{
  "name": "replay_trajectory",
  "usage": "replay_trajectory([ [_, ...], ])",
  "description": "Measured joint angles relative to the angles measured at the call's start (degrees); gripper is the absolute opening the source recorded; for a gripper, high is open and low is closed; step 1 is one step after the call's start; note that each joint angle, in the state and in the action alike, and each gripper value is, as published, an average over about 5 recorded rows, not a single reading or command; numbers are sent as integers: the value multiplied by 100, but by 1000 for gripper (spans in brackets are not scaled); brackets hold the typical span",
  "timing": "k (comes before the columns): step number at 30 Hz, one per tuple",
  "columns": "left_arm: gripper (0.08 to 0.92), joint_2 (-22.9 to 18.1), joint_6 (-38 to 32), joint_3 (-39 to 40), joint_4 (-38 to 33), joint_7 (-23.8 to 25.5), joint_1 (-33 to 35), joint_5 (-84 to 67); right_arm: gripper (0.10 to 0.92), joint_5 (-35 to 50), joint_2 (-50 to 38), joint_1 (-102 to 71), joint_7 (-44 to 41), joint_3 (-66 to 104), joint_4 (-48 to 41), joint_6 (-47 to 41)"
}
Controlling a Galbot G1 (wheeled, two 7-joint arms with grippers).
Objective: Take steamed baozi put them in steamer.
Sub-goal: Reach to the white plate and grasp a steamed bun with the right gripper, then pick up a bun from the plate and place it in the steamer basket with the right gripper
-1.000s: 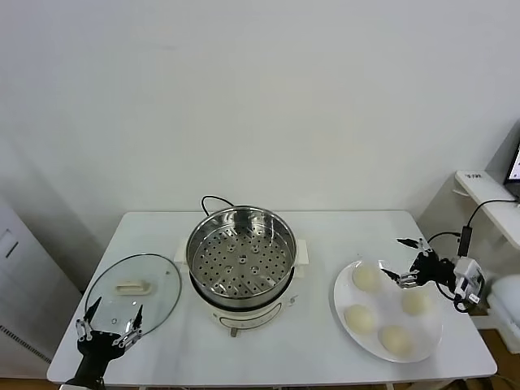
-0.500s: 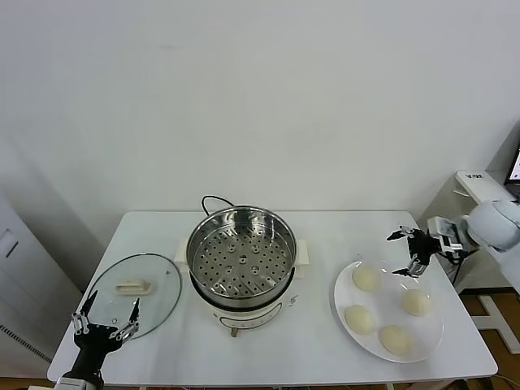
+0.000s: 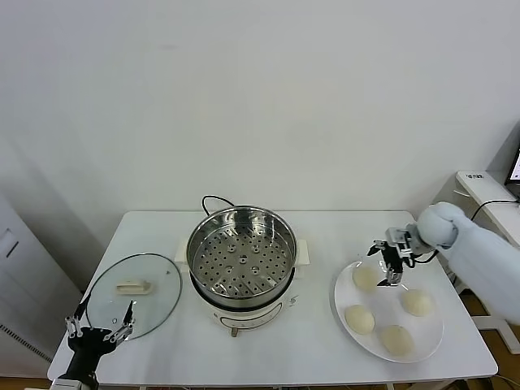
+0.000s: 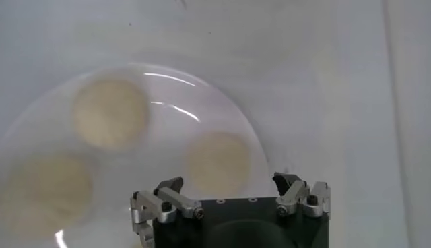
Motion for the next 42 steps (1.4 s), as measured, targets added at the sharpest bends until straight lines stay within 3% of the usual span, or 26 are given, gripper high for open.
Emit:
replay_trajectory([
  [7, 823, 37, 30, -37, -1, -9, -27, 0, 797, -176, 178, 17, 93, -160, -225, 28],
  [18, 823, 15, 14, -12, 24, -10, -27, 31, 517, -199, 172, 121, 159, -366, -213, 45],
  [23, 823, 21, 0, -31, 27, -12, -27, 26, 440, 20, 49, 479, 123, -682, -38, 41],
  [32, 823, 30, 0, -78, -40, -12, -18, -13, 432, 1098, 131, 2301, -88, -2156, 310, 197],
  [42, 823, 48, 8, -93, -91, -1, -18, -58, 441, 1828, 1265, 4165, -274, -3421, 408, 903],
])
